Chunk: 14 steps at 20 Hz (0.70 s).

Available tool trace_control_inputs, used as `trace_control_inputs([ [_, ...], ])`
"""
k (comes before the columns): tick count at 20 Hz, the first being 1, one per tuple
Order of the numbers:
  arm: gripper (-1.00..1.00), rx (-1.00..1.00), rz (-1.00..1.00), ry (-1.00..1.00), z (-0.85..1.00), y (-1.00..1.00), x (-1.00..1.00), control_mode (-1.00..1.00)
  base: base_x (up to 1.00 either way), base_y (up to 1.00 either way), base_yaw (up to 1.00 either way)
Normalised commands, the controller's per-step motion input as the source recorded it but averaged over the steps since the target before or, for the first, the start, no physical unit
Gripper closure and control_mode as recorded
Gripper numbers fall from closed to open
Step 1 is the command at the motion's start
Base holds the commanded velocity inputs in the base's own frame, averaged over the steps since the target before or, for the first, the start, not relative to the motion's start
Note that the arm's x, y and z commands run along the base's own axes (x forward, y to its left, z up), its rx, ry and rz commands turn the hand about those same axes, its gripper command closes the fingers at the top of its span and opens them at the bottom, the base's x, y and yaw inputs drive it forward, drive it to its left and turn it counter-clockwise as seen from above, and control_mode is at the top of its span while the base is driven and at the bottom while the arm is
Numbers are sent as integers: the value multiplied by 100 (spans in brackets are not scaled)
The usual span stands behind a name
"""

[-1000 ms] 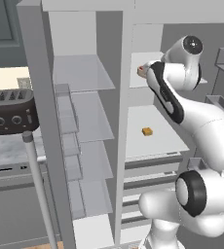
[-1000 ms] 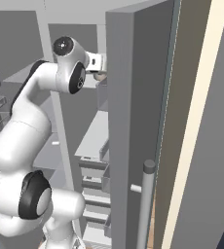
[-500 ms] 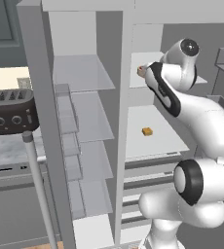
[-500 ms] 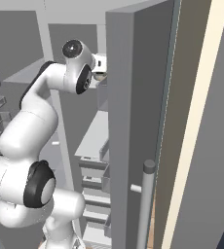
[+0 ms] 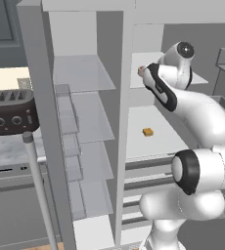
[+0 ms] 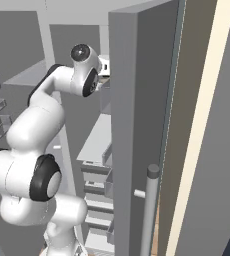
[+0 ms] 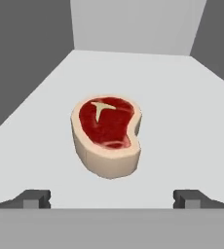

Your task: There's a steak in the fridge that needs to be moved to the freezer for freezing. Pick up the steak from the fridge, place it on any shelf in the freezer, and close the fridge and freezer doors when done.

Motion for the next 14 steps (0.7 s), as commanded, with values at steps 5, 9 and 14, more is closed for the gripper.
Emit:
trace_control_inputs([
  [5, -100, 0, 0, 0, -4, -4, 31, -100, 0, 0, 0],
  [9, -100, 0, 0, 0, -6, 0, 40, -100, 0, 0, 0],
  [14, -100, 0, 0, 0, -2, 0, 34, -100, 0, 0, 0],
])
